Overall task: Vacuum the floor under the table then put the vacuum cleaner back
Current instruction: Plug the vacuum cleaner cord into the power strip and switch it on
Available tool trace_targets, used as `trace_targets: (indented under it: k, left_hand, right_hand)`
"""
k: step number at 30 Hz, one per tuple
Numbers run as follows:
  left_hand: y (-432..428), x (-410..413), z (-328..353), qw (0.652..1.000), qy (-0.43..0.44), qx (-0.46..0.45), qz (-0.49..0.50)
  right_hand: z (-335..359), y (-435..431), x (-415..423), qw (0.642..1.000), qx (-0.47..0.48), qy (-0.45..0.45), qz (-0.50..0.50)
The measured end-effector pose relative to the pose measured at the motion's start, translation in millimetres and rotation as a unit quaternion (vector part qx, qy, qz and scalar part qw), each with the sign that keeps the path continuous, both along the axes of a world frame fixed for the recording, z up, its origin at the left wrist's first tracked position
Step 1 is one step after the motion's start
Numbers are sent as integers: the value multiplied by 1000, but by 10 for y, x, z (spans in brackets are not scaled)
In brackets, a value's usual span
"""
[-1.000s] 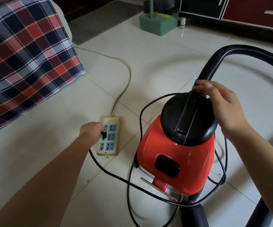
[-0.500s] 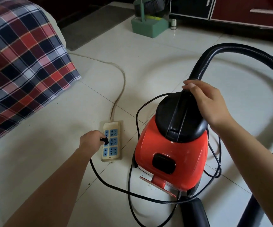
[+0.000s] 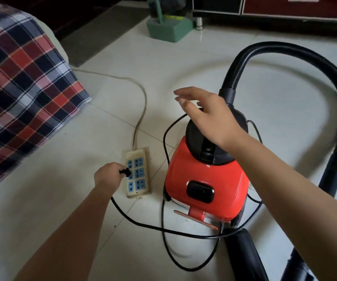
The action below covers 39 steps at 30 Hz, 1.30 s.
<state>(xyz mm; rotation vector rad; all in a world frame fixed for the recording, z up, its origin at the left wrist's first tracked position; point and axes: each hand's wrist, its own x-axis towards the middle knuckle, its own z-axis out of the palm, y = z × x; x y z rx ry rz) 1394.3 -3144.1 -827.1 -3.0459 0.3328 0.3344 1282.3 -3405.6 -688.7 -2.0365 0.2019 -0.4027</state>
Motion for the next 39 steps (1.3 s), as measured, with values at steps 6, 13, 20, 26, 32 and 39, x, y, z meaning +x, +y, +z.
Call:
trace_targets:
  k: [6,13,20,26,32,39]
  left_hand:
    - [120,-12,-46,999,14,29,-6]
    - [85,40,-99,999,9,24,-40]
    - [-32,191,-30,988,36,117,-96]
    - [24,205,-36,988,48,102,-104]
    - [-4,223,-70,983,39,134,-122]
    - [-179,209,-118,974,67,186,-109]
  right_hand:
    - [-40,155,46,998,-48,12,33]
    - [-135,97,7,997,-61,30,31]
    - [-156,66,18,998,-55,31,31]
    - [-124,-13,-4,998,-58,19,16]
    - [-152,-55,2,998,-67,12,3]
    - [-169,-68,15,998,-70,6,2]
